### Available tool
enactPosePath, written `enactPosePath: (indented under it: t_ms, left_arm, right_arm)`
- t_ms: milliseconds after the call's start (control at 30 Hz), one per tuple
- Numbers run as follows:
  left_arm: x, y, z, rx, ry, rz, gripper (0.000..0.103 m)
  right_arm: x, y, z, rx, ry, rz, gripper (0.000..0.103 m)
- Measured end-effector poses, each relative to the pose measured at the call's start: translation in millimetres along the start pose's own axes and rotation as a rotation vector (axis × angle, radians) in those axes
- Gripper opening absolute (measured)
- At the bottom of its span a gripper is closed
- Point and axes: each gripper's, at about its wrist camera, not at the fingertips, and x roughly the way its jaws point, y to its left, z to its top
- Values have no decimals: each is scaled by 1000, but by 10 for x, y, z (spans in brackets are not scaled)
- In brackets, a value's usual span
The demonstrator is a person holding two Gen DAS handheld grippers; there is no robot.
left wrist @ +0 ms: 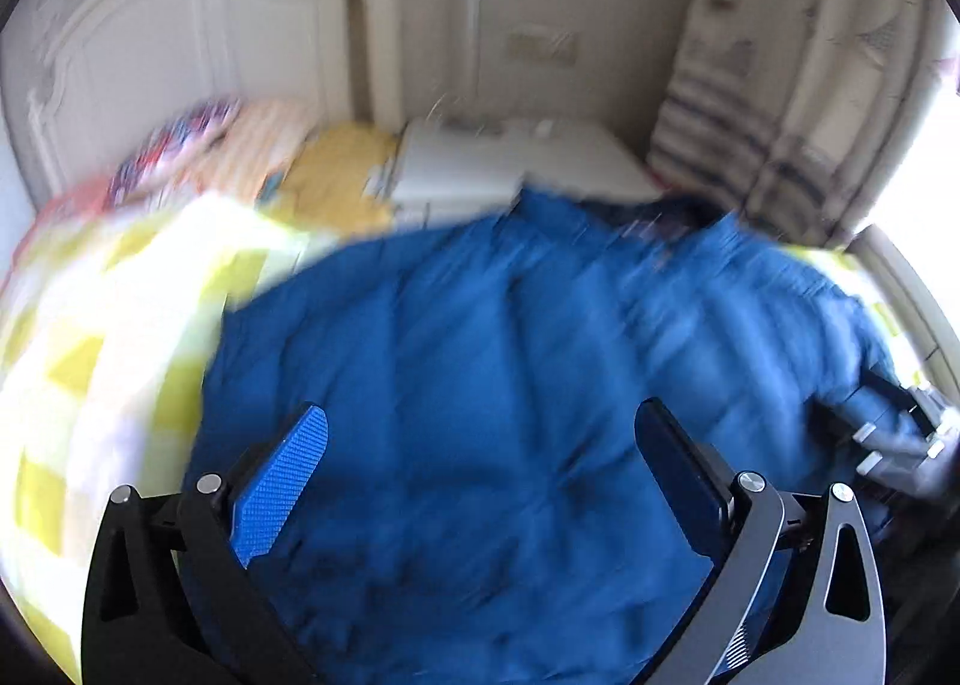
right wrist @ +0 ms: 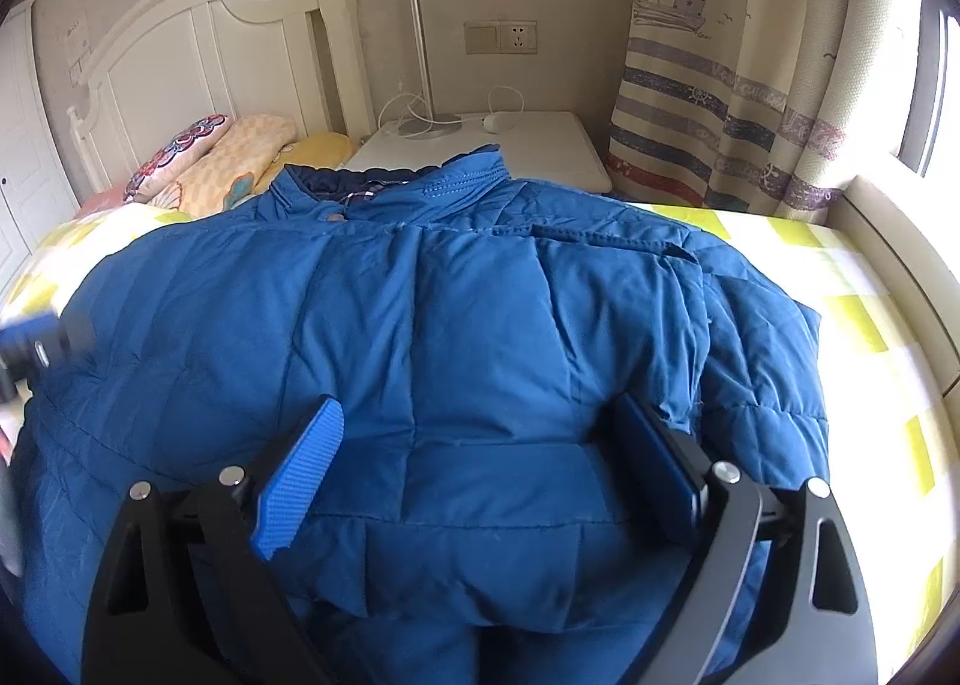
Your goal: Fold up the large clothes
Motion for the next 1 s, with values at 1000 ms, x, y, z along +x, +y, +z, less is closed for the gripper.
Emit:
enactPosePath:
  t_ms: [1000]
  left_arm:
    - [573,683,-13,-142,40,-6,98]
  right_arm:
    - [-13,-45,-4,18,0,32,92]
